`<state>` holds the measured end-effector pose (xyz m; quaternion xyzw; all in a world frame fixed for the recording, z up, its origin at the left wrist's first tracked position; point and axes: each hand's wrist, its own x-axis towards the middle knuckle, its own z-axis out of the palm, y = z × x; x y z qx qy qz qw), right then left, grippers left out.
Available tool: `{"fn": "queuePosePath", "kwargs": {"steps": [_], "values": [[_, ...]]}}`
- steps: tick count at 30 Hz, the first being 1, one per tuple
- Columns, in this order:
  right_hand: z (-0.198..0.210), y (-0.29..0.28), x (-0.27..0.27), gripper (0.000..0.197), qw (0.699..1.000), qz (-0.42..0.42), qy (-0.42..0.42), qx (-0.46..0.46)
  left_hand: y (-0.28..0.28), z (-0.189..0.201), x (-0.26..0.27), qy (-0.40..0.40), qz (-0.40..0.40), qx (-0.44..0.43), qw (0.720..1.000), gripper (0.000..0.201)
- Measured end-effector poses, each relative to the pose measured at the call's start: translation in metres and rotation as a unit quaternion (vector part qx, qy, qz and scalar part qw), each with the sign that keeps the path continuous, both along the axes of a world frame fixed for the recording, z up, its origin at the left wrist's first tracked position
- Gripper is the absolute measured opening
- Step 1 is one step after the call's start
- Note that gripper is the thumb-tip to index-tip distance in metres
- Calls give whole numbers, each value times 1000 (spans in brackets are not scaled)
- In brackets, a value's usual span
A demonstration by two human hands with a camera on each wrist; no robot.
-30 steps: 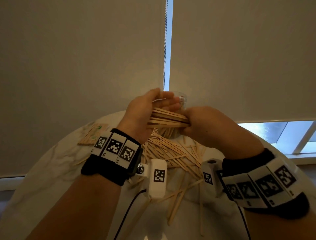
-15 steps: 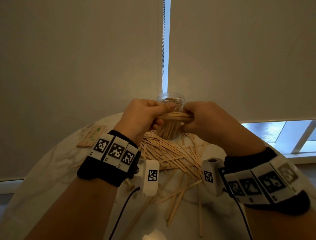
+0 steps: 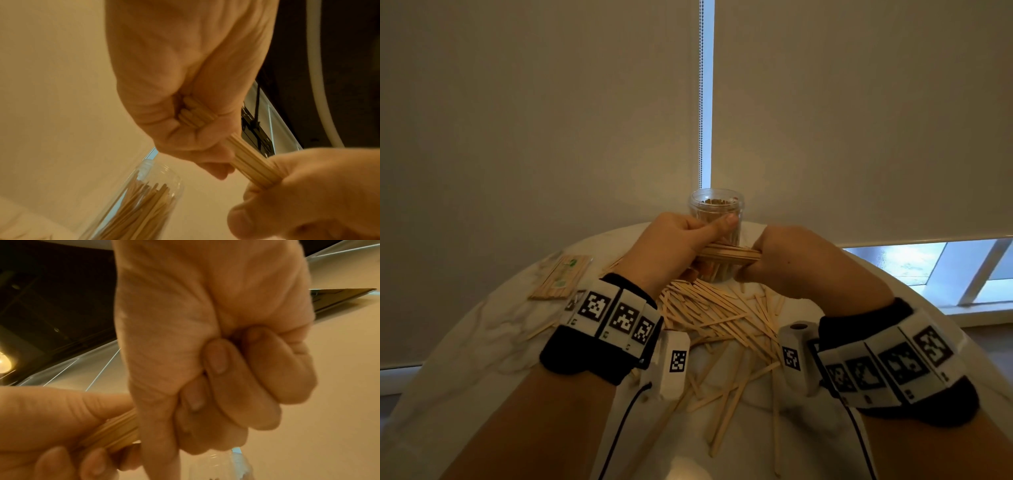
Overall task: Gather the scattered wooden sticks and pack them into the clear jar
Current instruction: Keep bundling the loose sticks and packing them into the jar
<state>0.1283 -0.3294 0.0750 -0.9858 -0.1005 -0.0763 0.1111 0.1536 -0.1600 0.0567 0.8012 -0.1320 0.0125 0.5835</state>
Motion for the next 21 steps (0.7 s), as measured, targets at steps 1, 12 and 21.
{"fn": "queuePosePath", "kwargs": {"steps": [1, 12, 21], "values": [[-1, -1, 1, 19, 1000, -7, 11, 6, -2, -2, 0, -16, 11, 5, 1000, 48], [2, -4, 6, 50, 982, 75, -7, 173, 5, -17, 18, 41, 43, -164, 985, 32], [-15, -9, 25, 55, 975, -62, -150, 152, 1, -19, 22, 112, 67, -210, 969, 37]]}}
